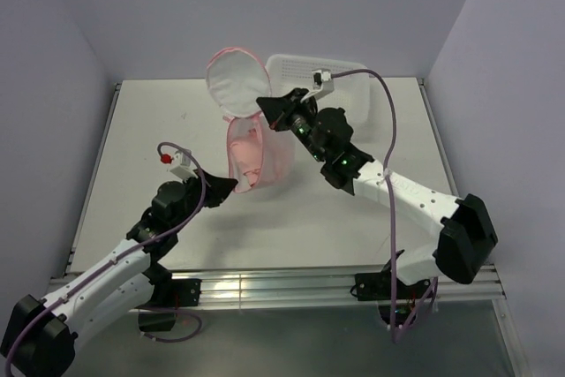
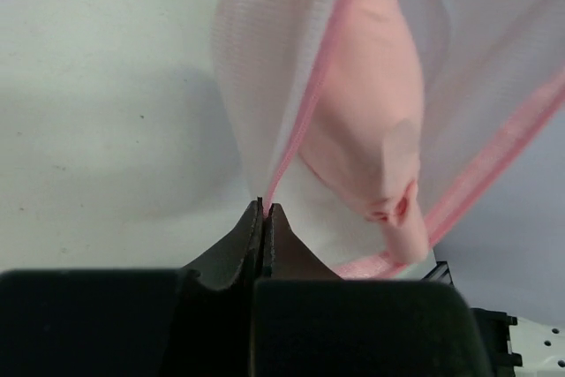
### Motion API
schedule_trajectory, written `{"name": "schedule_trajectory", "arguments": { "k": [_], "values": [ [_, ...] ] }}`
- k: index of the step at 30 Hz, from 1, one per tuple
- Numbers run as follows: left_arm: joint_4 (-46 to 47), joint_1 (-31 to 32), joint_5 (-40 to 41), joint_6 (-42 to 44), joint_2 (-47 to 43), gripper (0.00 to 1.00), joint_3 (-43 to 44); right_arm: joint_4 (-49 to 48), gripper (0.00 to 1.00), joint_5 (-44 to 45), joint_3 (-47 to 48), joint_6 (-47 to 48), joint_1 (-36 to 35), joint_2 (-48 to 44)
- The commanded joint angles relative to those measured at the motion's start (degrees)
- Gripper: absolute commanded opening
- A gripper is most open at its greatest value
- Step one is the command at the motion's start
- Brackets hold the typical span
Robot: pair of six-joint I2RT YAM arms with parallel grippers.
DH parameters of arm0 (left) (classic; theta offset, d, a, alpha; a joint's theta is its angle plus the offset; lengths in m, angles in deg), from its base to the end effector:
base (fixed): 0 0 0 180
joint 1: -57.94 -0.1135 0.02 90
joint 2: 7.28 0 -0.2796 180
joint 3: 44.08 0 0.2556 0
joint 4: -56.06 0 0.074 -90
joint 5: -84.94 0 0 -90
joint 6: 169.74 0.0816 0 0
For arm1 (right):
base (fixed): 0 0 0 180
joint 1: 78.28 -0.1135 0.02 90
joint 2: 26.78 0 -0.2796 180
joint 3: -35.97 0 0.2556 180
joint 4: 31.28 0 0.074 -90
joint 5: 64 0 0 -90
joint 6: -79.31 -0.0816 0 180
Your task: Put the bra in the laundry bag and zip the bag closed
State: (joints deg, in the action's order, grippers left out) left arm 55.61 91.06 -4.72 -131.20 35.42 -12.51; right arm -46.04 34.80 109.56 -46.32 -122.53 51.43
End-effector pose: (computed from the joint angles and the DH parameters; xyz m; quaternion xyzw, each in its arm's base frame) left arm 0.1826 -0.1186 0.2225 -0.1253 0.7646 -0.4237 0.4692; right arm 0.2736 0.2491 0.3938 0.0106 0.6426 0.4531 0.6178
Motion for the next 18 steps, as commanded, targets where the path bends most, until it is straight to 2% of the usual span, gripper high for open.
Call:
{"name": "schedule_trajectory", "arguments": {
  "k": [1,6,11,13,16,17,18],
  "values": [
    [2.7,3.2,1.7,-2.5,0.1,0.00,0.0,5.9,0.00,-6.5,1.4,2.8,2.3,6.2],
    [2.3,12.2,8.7,-2.9,-0.9,0.00,0.8,8.3,0.00,-12.7,4.3,3.1,2.9,9.1],
    [2.8,17.5,12.5,-3.7,-0.3,0.01,1.8,13.3,0.00,-17.6,7.2,6.7,3.6,10.5],
    [4.2,18.8,11.9,-4.4,1.8,0.05,1.7,16.4,0.00,-19.8,9.7,7.5,4.3,13.9],
    [6.1,20.5,11.4,-4.9,5.7,0.33,1.9,15.3,0.00,-29.6,11.4,9.4,5.1,18.0],
    [6.1,20.8,11.5,-3.9,6.4,0.49,2.1,15.3,0.00,-30.6,12.1,9.7,5.3,19.1],
    [5.8,20.8,11.5,-3.1,7.2,0.54,2.6,15.9,0.00,-32.7,12.8,10.2,5.7,21.3]
  ]
}}
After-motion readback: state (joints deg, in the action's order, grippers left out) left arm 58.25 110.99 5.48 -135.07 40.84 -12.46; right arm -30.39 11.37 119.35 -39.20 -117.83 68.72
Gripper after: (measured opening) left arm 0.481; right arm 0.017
